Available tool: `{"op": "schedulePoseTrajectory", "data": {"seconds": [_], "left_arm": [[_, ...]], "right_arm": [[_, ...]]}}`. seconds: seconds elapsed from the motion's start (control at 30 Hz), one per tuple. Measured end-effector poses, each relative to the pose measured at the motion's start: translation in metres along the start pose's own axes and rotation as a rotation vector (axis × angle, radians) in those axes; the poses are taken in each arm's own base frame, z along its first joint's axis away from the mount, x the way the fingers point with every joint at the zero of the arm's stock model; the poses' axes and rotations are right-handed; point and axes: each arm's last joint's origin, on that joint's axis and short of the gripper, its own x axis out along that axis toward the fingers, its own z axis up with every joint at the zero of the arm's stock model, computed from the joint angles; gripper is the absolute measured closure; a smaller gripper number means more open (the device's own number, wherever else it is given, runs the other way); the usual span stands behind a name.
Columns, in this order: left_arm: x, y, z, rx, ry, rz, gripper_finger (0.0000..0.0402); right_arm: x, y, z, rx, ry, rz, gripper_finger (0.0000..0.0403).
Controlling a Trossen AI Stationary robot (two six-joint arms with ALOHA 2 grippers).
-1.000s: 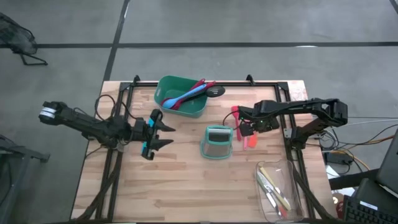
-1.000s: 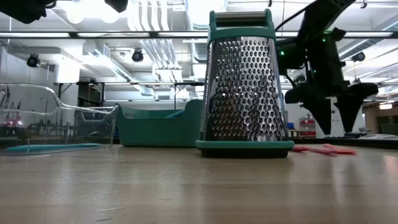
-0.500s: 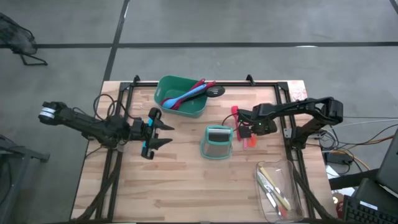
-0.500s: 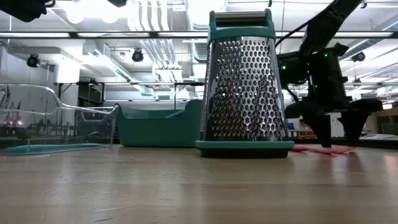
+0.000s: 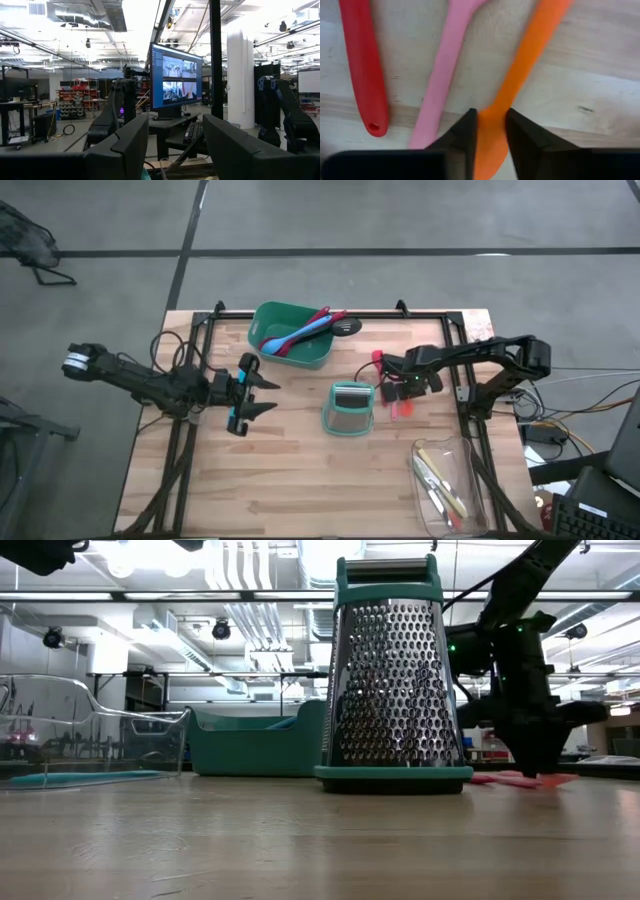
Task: Pick & Place Kitchen Items
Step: Put the orange spatula into the top transparent bin
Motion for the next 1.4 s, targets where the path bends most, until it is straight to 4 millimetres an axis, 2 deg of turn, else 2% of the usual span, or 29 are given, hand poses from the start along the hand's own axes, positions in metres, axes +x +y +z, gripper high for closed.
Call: {"op": "schedulePoseTrajectory", "data": {"seconds": [0.1, 0.2, 0.47, 0.8, 0.97, 1.4], "left_arm": [[0.0, 0.0, 0.0, 0.0, 0.003, 0.0, 0.0209], [0.0, 0.0, -0.001, -0.003, 0.009, 0.0, 0.0209], [0.0, 0.0, -0.001, -0.004, 0.01, 0.003, 0.0209], [0.0, 0.0, -0.002, -0.004, 0.018, 0.004, 0.0209], [0.0, 0.0, -0.003, -0.007, 0.023, 0.004, 0.0209], [0.0, 0.0, -0.003, -0.022, 0.026, 0.004, 0.0209]], "right_arm": [[-0.001, 0.0, 0.0, -0.033, -0.003, -0.003, 0.0362], [-0.007, 0.001, 0.0, -0.059, -0.019, -0.003, 0.0386], [-0.034, 0.001, -0.003, -0.108, -0.081, 0.054, 0.0397], [-0.038, 0.003, -0.011, -0.099, -0.058, 0.087, 0.0393], [-0.037, 0.007, -0.02, -0.151, -0.04, 0.091, 0.0355], [-0.025, 0.006, -0.03, -0.076, -0.073, 0.011, 0.0183]]}}
